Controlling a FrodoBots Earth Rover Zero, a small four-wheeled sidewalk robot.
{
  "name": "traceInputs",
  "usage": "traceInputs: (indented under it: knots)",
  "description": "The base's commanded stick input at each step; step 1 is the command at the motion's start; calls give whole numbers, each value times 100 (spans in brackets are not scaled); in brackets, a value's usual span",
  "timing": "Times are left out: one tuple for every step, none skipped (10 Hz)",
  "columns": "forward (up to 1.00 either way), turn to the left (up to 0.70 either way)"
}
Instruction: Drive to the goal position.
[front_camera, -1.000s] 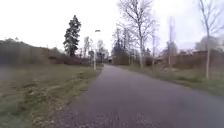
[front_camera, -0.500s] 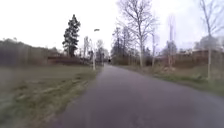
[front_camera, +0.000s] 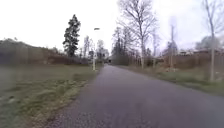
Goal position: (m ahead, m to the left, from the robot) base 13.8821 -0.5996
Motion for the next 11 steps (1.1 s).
traceInputs:
  knots:
    - [70,0]
    - [70,0]
    - [70,0]
    - [70,0]
    - [70,0]
    - [70,0]
    - [70,0]
    - [70,0]
    - [70,0]
    - [70,0]
    - [70,0]
